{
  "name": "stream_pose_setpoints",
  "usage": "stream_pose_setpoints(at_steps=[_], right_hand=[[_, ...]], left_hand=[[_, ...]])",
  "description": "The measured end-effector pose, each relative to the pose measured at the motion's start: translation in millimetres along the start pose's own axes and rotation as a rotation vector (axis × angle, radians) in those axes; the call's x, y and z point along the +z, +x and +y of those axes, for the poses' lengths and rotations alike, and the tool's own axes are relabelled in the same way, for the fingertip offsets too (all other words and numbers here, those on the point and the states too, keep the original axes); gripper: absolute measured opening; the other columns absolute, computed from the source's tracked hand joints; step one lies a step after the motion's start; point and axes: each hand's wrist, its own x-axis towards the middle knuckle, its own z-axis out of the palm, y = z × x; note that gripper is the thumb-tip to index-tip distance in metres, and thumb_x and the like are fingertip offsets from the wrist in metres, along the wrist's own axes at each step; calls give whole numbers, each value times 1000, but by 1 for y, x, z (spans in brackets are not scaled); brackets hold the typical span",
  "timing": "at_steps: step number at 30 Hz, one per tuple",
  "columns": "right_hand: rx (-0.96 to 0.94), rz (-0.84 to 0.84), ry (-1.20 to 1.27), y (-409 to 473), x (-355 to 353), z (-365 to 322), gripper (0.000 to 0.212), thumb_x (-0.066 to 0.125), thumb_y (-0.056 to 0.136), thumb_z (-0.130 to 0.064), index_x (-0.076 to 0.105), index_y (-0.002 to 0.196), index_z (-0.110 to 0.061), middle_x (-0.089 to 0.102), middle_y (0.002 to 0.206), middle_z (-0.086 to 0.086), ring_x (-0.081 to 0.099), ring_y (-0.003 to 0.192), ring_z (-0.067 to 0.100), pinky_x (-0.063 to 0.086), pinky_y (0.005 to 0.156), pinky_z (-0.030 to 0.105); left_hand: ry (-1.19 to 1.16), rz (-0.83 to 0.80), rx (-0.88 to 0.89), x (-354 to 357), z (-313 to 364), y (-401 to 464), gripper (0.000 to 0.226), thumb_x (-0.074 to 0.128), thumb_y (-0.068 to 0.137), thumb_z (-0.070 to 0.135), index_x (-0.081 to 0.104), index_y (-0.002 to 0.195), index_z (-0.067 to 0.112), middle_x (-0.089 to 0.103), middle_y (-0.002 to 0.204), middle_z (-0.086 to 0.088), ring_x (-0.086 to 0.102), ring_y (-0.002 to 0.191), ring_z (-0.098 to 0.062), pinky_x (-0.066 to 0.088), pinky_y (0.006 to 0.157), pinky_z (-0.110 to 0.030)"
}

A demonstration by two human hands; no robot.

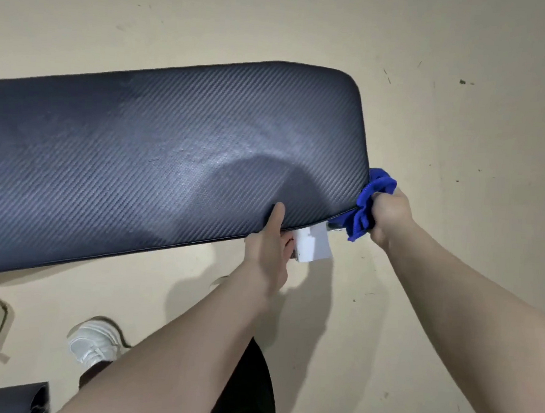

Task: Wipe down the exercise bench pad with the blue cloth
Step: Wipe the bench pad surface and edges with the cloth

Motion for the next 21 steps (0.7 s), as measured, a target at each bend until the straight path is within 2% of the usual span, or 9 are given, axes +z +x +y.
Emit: stream_pose_setpoints(at_steps=[2,4,6,9,11,14,18,20,21], right_hand=[[-40,-32,-142,4,0,0,53,12,62,15,57,67,-15,34,43,8,29,22,18,31,37,27],[-31,-47,-187,1,-7,8,50,17,70,15,57,70,-14,38,39,8,31,23,19,33,38,29],[-18,-74,-176,-1,-14,12,45,20,74,13,58,80,-10,42,34,6,33,23,19,33,37,25],[-58,-30,-126,9,-3,-5,48,20,70,15,58,75,-13,48,37,-2,37,28,16,31,33,15],[-74,3,-52,17,14,-24,52,21,73,14,63,84,-15,55,50,0,41,32,14,32,33,13],[-78,-38,-23,22,18,-34,63,18,74,14,63,107,-15,57,67,6,43,32,13,35,34,15],[-93,-33,-69,4,-1,-9,65,19,71,12,65,101,-25,54,62,7,40,41,19,36,37,21],[-209,57,-212,-5,1,2,64,26,70,5,64,97,-38,59,85,5,51,54,26,43,42,29],[-318,121,-331,-8,6,7,65,29,70,4,63,104,-40,57,100,2,56,71,30,49,53,34]], left_hand=[[-58,87,-19,5,4,10,21,59,92,27,53,107,14,61,103,-2,59,76,-8,46,82,-24],[-65,164,-63,7,7,17,28,62,90,25,52,112,12,62,107,-4,61,73,-10,44,85,-25],[-53,207,-109,11,11,19,27,64,88,25,54,109,11,62,102,-4,61,70,-11,47,77,-25],[-31,221,-168,11,15,26,17,63,88,28,58,87,13,67,71,1,55,63,-11,47,57,-20],[-14,214,-206,7,15,33,18,63,88,30,57,80,15,66,59,5,55,61,-10,47,52,-20],[-14,176,-224,3,12,36,13,62,88,29,60,91,17,67,86,1,62,72,-11,45,68,-29],[-20,141,-225,3,14,30,12,60,91,26,57,86,16,65,91,0,63,80,-12,43,85,-31],[-35,93,-241,1,17,23,12,53,95,15,54,83,12,62,86,-2,63,95,-16,42,94,-32],[-34,58,-249,-4,18,18,15,45,96,7,54,84,9,61,87,-4,61,108,-19,41,95,-33]])
